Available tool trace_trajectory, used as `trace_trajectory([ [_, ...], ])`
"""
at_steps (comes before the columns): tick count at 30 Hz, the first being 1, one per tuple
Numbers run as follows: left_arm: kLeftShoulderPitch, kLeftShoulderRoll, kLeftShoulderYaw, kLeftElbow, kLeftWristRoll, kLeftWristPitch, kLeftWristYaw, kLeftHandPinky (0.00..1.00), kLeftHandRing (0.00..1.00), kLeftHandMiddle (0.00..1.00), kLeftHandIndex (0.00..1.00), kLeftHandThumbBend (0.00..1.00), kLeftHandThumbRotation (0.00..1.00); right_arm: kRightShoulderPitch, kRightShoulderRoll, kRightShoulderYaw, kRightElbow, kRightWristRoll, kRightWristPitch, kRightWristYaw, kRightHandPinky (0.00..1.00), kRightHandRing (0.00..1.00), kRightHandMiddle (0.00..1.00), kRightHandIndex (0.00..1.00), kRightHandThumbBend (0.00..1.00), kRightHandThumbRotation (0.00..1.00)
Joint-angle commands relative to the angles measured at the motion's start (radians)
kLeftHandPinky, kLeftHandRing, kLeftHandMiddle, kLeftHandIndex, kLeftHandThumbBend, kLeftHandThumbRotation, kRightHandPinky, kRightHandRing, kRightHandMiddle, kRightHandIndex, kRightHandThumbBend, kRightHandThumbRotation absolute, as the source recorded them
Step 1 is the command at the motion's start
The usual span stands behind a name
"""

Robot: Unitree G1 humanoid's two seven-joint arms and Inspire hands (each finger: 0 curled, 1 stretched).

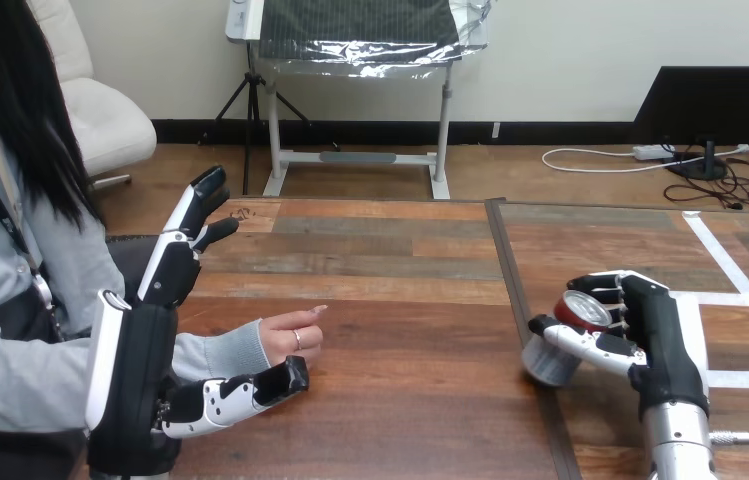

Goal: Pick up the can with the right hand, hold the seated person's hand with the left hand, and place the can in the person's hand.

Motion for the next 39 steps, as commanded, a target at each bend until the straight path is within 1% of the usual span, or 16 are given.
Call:
trace_trajectory([
  [1,-0.073,0.002,0.013,0.001,0.028,-0.001,0.021,0.82,0.92,0.94,0.92,1.00,0.64,-0.079,-0.042,0.019,-0.069,-0.026,-0.051,-0.031,0.38,0.46,0.54,0.53,0.79,0.00],
  [3,-0.074,0.003,0.012,0.000,0.031,-0.002,0.026,0.82,0.92,0.94,0.92,1.00,0.65,-0.080,-0.047,0.028,-0.070,-0.043,-0.051,-0.044,0.38,0.46,0.54,0.53,0.79,0.00],
  [6,-0.075,0.002,0.018,-0.003,0.048,0.000,0.040,0.82,0.91,0.94,0.92,1.00,0.65,-0.081,-0.054,0.037,-0.072,-0.059,-0.061,-0.051,0.39,0.47,0.54,0.52,0.79,0.00],
  [9,-0.076,0.003,0.017,-0.005,0.055,0.001,0.050,0.82,0.91,0.94,0.92,1.00,0.65,-0.084,-0.055,0.040,-0.074,-0.061,-0.060,-0.045,0.40,0.48,0.54,0.52,0.79,0.00],
  [12,-0.080,0.008,0.002,0.003,0.033,-0.002,0.045,0.82,0.91,0.94,0.92,1.00,0.65,-0.086,-0.058,0.045,-0.073,-0.067,-0.063,-0.048,0.41,0.48,0.54,0.52,0.79,0.00],
  [21,-0.083,0.014,0.008,0.005,0.050,-0.005,0.058,0.83,0.92,0.94,0.91,1.00,0.64,-0.088,-0.062,0.055,-0.075,-0.077,-0.076,-0.045,0.43,0.49,0.53,0.52,0.80,0.00],
  [24,-0.081,0.014,0.007,0.002,0.050,0.000,0.061,0.83,0.92,0.94,0.91,1.00,0.64,-0.085,-0.064,0.064,-0.074,-0.091,-0.094,-0.060,0.42,0.49,0.53,0.51,0.80,0.00],
  [29,-0.081,0.017,0.004,0.002,0.046,-0.001,0.063,0.83,0.91,0.94,0.91,1.00,0.65,-0.083,-0.063,0.073,-0.071,-0.104,-0.101,-0.076,0.43,0.49,0.53,0.51,0.81,0.00],
  [33,-0.080,0.016,0.011,-0.006,0.063,0.003,0.072,0.82,0.91,0.93,0.91,1.00,0.66,-0.080,-0.062,0.082,-0.072,-0.117,-0.108,-0.089,0.43,0.49,0.53,0.51,0.81,0.00],
  [35,-0.078,0.017,0.010,-0.010,0.064,0.006,0.074,0.82,0.91,0.93,0.91,1.00,0.66,-0.080,-0.061,0.086,-0.073,-0.121,-0.109,-0.093,0.43,0.50,0.53,0.51,0.81,0.00],
  [38,-0.077,0.021,-0.002,-0.007,0.048,0.009,0.069,0.82,0.91,0.94,0.91,1.00,0.66,-0.078,-0.063,0.096,-0.071,-0.134,-0.120,-0.103,0.44,0.50,0.54,0.51,0.81,0.00],
  [39,-0.080,0.022,0.001,-0.004,0.053,0.004,0.071,0.82,0.91,0.94,0.92,1.00,0.66,-0.077,-0.065,0.102,-0.073,-0.144,-0.117,-0.111,0.44,0.50,0.54,0.51,0.81,0.00],
])
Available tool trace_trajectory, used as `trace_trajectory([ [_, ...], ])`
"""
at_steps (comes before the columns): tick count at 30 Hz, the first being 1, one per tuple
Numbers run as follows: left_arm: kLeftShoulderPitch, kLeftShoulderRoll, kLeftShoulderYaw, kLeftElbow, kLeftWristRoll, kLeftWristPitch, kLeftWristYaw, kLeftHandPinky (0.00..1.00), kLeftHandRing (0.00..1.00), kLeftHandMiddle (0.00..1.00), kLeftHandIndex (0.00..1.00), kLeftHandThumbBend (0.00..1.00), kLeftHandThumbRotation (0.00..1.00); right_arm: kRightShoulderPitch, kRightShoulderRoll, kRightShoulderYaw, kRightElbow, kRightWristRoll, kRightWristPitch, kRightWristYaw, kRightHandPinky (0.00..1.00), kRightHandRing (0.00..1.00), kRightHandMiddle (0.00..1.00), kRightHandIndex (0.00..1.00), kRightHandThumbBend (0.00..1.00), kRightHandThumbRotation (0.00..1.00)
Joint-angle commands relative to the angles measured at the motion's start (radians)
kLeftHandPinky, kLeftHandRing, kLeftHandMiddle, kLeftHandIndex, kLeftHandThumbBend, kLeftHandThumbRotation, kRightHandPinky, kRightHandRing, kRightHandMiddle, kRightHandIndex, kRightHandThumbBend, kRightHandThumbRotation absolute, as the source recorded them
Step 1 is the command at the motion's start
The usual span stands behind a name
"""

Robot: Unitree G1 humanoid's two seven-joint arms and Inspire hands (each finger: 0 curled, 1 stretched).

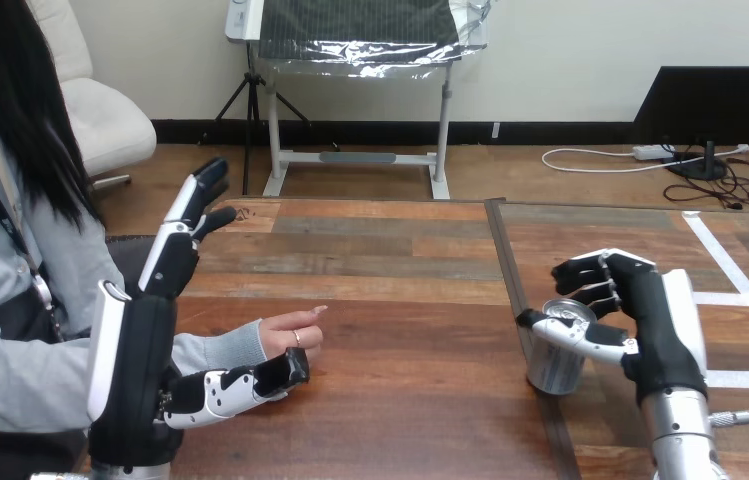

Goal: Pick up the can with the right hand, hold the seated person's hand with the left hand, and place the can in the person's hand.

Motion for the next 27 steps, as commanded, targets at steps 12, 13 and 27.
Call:
trace_trajectory([
  [12,-0.066,0.020,0.010,0.008,0.016,-0.015,0.020,0.81,0.91,0.94,0.92,1.00,0.67,-0.073,-0.023,0.049,-0.045,-0.058,-0.043,-0.053,0.44,0.50,0.54,0.51,0.82,0.00],
  [13,-0.067,0.021,0.008,0.009,0.014,-0.016,0.019,0.81,0.91,0.94,0.92,1.00,0.67,-0.073,-0.023,0.051,-0.044,-0.059,-0.043,-0.053,0.44,0.50,0.53,0.51,0.82,0.00],
  [27,-0.059,0.026,-0.003,0.000,-0.006,-0.007,0.015,0.81,0.90,0.93,0.91,1.00,0.66,-0.064,0.005,0.019,-0.038,0.023,-0.048,0.060,0.45,0.52,0.57,0.58,0.85,0.00],
])
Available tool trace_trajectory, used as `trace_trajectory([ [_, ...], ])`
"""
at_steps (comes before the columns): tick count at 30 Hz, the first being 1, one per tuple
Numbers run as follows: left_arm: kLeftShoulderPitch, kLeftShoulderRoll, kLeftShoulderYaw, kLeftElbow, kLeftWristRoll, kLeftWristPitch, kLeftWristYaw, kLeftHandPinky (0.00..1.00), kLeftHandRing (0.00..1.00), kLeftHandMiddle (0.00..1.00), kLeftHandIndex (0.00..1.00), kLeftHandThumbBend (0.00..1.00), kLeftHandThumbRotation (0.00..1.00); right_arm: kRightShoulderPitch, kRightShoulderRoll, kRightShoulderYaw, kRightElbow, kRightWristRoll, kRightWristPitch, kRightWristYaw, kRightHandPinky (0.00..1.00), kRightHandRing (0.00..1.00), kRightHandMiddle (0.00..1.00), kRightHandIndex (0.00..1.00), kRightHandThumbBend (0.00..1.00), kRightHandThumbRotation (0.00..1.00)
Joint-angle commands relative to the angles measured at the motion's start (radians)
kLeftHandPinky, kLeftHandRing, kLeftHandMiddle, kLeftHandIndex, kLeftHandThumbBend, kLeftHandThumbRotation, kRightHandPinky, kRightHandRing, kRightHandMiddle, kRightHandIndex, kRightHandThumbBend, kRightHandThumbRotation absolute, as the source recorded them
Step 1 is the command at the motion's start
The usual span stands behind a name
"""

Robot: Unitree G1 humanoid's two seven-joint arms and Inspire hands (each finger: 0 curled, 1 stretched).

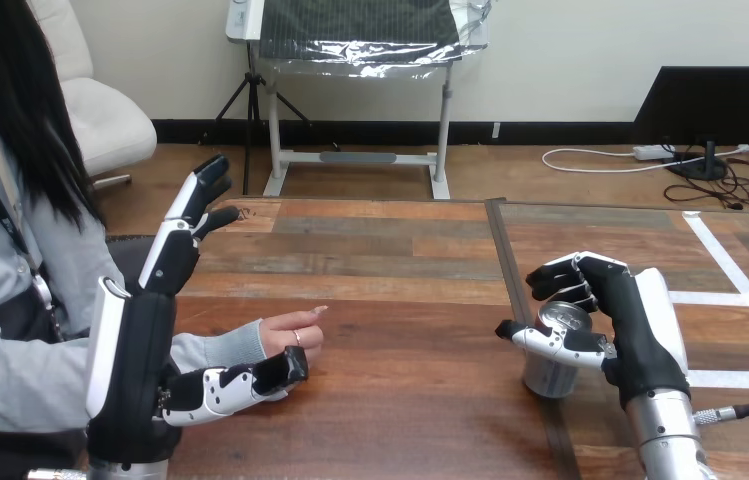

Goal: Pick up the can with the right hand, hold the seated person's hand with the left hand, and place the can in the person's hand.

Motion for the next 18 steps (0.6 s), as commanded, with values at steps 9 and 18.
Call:
trace_trajectory([
  [9,-0.047,0.021,-0.005,-0.001,-0.027,-0.014,-0.001,0.80,0.90,0.93,0.92,1.00,0.66,-0.055,0.029,-0.062,-0.046,0.168,-0.007,0.174,0.54,0.64,0.69,0.70,0.89,0.00],
  [18,-0.046,0.028,-0.004,-0.004,-0.033,-0.020,-0.009,0.79,0.90,0.94,0.92,1.00,0.65,-0.041,0.049,-0.099,-0.055,0.258,0.013,0.275,0.64,0.74,0.77,0.80,0.92,0.00],
])
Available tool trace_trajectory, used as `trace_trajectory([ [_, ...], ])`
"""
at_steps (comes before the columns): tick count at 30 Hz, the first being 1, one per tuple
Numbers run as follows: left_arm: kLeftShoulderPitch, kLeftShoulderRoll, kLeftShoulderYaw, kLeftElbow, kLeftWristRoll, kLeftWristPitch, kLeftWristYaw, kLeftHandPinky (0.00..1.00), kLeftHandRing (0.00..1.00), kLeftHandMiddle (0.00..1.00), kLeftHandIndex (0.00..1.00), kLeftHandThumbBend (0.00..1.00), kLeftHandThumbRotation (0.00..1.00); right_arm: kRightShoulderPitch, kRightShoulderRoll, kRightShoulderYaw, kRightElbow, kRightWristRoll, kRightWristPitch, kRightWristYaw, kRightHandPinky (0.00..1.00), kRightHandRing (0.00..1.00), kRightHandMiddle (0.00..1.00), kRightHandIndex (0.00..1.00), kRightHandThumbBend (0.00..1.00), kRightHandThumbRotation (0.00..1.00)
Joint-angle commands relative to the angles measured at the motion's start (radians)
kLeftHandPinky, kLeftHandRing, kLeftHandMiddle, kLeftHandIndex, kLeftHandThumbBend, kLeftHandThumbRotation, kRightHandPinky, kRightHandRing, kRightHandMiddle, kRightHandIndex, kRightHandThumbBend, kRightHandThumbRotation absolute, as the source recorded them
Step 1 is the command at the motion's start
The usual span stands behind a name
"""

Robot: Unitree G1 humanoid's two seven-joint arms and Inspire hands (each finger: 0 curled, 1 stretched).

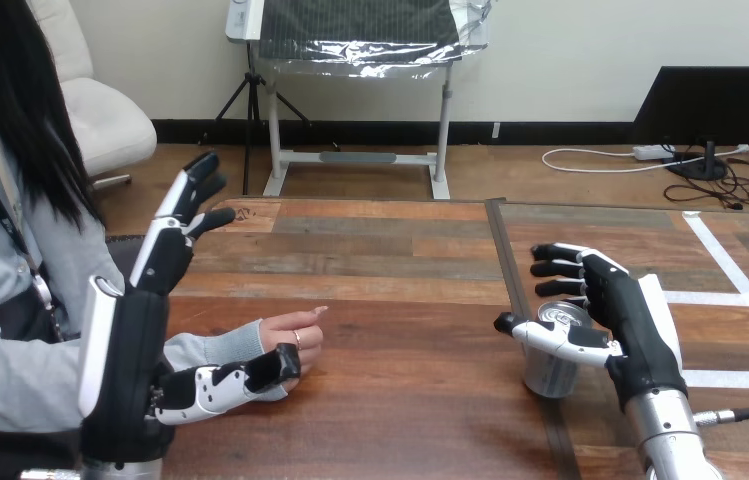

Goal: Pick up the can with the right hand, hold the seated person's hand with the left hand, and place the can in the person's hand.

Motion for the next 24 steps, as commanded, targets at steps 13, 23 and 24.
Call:
trace_trajectory([
  [13,-0.034,0.021,-0.002,-0.014,-0.021,-0.014,-0.005,0.78,0.90,0.94,0.92,1.00,0.65,-0.018,0.027,-0.060,-0.048,0.093,0.007,0.068,0.76,0.83,0.84,0.88,0.99,0.00],
  [23,-0.032,0.026,-0.002,-0.012,-0.025,-0.023,-0.011,0.79,0.91,0.94,0.92,1.00,0.65,0.001,0.036,-0.078,-0.047,0.127,0.007,0.090,0.81,0.84,0.85,0.91,0.98,0.00],
  [24,-0.032,0.025,-0.001,-0.013,-0.025,-0.021,-0.010,0.79,0.91,0.94,0.92,1.00,0.65,0.004,0.036,-0.080,-0.046,0.130,0.006,0.091,0.81,0.84,0.85,0.91,0.98,0.00],
])
